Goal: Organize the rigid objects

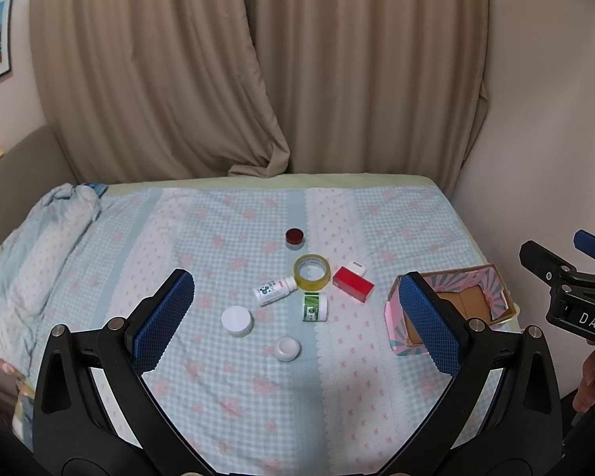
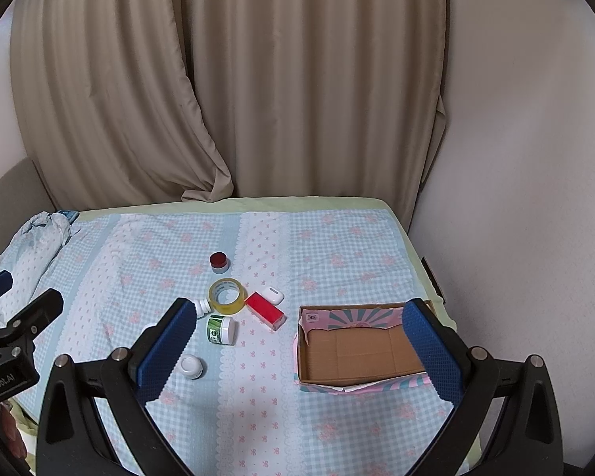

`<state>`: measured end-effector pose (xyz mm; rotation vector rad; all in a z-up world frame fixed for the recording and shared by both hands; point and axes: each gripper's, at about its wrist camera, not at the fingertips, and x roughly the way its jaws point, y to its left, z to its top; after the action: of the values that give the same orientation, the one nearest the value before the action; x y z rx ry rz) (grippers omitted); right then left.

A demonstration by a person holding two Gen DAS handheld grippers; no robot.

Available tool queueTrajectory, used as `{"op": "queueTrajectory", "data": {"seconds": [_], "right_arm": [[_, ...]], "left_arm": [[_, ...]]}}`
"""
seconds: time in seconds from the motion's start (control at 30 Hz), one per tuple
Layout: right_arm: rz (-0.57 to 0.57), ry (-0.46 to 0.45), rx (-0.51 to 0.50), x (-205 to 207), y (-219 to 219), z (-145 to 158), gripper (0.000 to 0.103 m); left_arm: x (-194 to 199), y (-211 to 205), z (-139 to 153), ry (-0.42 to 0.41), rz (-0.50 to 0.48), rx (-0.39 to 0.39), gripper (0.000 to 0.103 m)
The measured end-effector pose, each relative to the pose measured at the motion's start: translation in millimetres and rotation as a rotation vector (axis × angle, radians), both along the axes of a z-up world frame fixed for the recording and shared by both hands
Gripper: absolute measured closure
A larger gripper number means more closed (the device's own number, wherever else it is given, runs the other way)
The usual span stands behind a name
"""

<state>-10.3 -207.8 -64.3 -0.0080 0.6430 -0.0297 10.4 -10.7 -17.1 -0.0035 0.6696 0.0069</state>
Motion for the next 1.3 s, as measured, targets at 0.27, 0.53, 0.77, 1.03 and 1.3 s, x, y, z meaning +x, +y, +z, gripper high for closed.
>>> {"op": "queueTrajectory", "data": {"seconds": [0.27,0.53,0.77,1.03,1.3], "right_arm": [[-0.003,-0.006,0.004,-2.4,3.0,-1.3,0.000],[-0.001,-0.004,0.005,-2.7,3.3,1.1,0.000],[0.001,-0.004,0.006,-3.0,2.3,1.8,0.000],[0.001,-0.004,0.004,-3.4,2.9,3.1,0.000],[0.011,0.001,-0.005,0.0,0.8,3.2,0.000]], "left_arm": [[0.0,1.1,0.0,-0.004,0.003,0.004,0.001],[-1.4,-2.3,0.5,-0.024,0.016,0.024,0.001],[-3.0,-1.1,-1.5,-0.012,0.012,0.003,0.001],[-5.4,-5.9,-2.3,0.002,0.022,-0.011,0.001],[-4.3,-7.5,-4.1,0.030,0.030,-0.034,0.001]]}}
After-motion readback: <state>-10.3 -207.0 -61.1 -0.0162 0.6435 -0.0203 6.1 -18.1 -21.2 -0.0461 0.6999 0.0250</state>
